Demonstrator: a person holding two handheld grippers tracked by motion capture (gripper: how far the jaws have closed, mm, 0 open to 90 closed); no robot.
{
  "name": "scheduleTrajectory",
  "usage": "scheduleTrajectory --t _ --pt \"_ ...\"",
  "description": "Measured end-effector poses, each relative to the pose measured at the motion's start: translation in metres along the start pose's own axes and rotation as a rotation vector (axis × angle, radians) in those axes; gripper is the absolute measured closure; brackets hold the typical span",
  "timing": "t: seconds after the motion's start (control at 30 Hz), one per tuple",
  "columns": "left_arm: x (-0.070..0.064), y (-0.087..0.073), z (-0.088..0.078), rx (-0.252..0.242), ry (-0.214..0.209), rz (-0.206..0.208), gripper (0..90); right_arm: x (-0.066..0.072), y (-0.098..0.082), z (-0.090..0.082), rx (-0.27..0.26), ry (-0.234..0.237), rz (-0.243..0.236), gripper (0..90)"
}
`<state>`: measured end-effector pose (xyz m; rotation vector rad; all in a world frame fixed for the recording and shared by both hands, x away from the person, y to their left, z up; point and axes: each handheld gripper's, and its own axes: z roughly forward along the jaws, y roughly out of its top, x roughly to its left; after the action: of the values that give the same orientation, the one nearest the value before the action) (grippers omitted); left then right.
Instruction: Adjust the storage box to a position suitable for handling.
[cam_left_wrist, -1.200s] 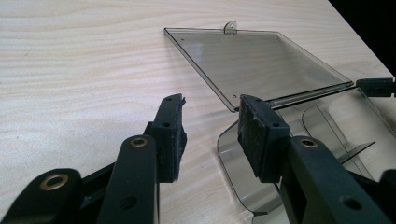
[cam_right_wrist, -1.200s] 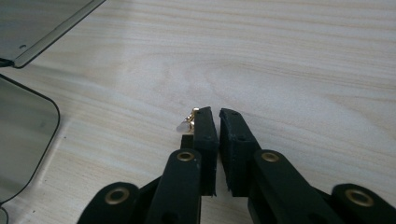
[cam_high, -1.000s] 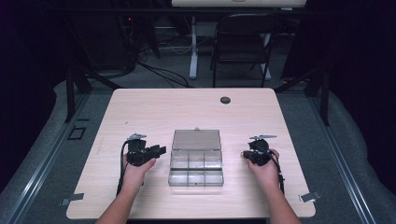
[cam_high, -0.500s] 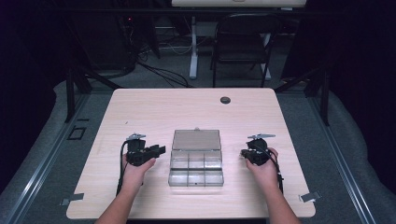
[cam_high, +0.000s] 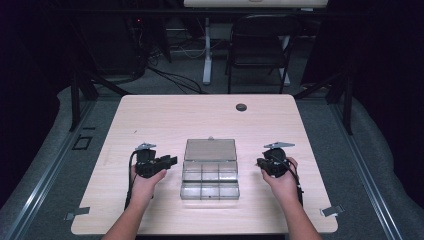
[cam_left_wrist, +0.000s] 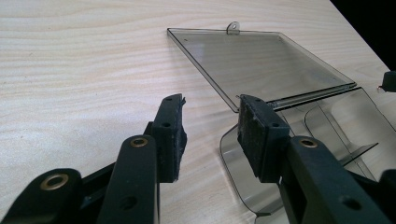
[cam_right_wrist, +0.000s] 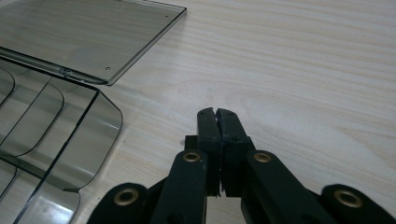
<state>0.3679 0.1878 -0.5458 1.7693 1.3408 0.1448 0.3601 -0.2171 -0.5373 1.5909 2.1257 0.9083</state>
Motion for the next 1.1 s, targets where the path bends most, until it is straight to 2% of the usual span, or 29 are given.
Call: scheduleTrajectory --t 0.43,1.1 --pt "0.000 0.000 0.000 0.000 0.002 0.000 60.7 0.007 0.003 -0.007 -0.020 0.008 -0.038 89.2" --pt "-0.001 0.000 0.000 -0.002 0.002 0.003 60.8 0.017 0.006 -0.013 -0.042 0.022 -0.065 89.2"
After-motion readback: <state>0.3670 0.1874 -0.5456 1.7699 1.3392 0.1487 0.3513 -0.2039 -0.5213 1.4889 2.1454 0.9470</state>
